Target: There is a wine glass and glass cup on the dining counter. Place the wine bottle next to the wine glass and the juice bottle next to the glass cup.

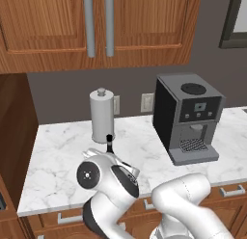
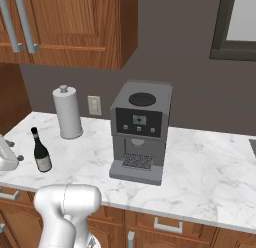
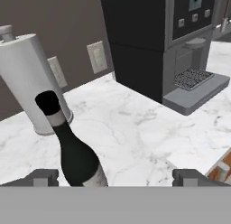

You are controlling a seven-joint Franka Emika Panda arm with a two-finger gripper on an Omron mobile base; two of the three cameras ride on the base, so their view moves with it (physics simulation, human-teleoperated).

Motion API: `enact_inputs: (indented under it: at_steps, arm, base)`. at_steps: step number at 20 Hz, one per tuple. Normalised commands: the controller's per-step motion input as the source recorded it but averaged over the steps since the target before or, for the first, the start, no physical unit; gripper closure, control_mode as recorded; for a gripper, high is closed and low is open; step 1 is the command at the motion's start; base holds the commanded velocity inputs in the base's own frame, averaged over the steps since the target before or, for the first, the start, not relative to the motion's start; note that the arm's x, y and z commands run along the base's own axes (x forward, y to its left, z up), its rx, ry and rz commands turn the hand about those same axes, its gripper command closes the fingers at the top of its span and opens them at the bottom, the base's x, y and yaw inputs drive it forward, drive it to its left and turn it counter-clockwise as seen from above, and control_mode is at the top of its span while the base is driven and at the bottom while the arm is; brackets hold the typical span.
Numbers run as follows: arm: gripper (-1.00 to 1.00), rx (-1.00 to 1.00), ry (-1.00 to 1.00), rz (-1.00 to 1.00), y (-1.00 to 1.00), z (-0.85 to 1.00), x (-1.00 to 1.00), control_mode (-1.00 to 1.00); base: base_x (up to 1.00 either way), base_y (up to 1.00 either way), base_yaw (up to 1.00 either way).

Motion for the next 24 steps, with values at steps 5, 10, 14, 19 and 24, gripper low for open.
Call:
enact_inputs:
  at_steps: [5,10,14,19,24]
  arm:
    - [-1.0,0.0,0.0,0.0,0.16,-0.11,0.47,-1.0]
    - [-1.0,-0.03,0.0,0.0,0.13,-0.14,0.31,-1.0]
    - [-1.0,-0.1,0.0,0.0,0.16,-0.23,0.21,-1.0]
    - [-1.0,-0.12,0.0,0.0,0.07,-0.23,0.3,-1.0]
    - [-1.0,-0.1,-0.01,0.0,0.03,-0.15,0.26,-1.0]
  base:
    - [0.0,0.0,0.0]
    - [0.0,0.0,0.0]
    - [0.0,0.0,0.0]
    - [0.0,0.0,0.0]
    - [0.0,0.0,0.0]
